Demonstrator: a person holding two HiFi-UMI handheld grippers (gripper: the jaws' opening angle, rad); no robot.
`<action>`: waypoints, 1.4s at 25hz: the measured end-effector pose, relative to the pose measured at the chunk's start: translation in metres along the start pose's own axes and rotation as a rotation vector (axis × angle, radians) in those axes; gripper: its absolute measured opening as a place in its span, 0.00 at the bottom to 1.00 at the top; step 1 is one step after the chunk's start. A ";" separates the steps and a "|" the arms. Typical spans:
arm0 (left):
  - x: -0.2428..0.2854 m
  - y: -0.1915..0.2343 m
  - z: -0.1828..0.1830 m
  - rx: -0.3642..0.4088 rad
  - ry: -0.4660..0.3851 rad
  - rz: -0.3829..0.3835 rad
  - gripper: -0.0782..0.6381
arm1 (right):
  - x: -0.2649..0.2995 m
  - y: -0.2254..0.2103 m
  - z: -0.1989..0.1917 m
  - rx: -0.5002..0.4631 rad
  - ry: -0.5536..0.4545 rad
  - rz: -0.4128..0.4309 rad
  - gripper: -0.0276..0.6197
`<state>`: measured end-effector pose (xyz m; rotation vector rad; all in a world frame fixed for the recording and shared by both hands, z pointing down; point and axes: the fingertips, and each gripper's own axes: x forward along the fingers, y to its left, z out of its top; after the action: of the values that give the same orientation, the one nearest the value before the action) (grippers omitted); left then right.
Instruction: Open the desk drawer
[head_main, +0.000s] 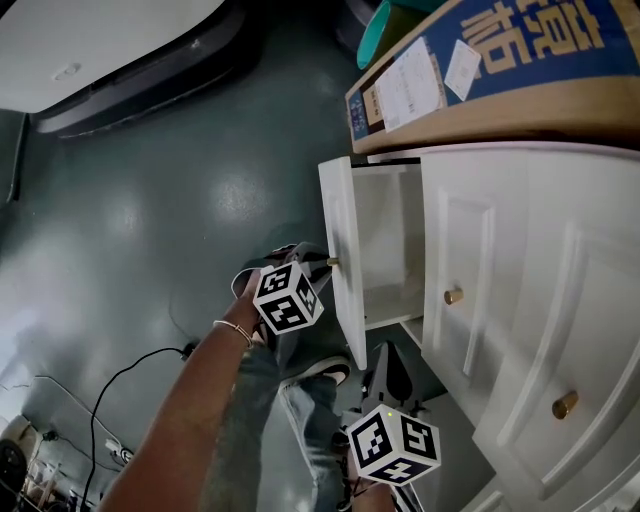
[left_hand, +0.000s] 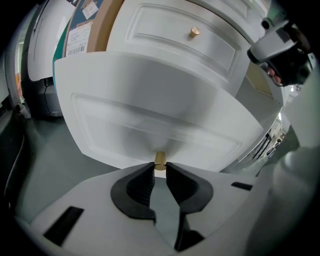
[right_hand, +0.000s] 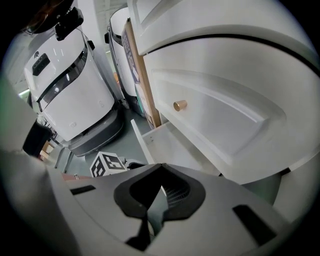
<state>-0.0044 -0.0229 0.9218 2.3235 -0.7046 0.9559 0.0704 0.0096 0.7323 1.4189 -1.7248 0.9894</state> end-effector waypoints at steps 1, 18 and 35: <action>-0.002 0.000 -0.002 -0.002 0.001 0.001 0.23 | 0.000 0.002 0.000 -0.002 0.001 0.002 0.05; -0.023 0.002 -0.028 -0.034 0.005 0.007 0.23 | 0.002 0.028 -0.002 -0.043 0.016 0.025 0.05; -0.027 0.003 -0.034 -0.047 0.020 0.015 0.23 | -0.004 0.019 0.000 -0.029 0.011 0.009 0.05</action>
<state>-0.0385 0.0031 0.9234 2.2678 -0.7292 0.9582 0.0527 0.0141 0.7263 1.3866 -1.7322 0.9714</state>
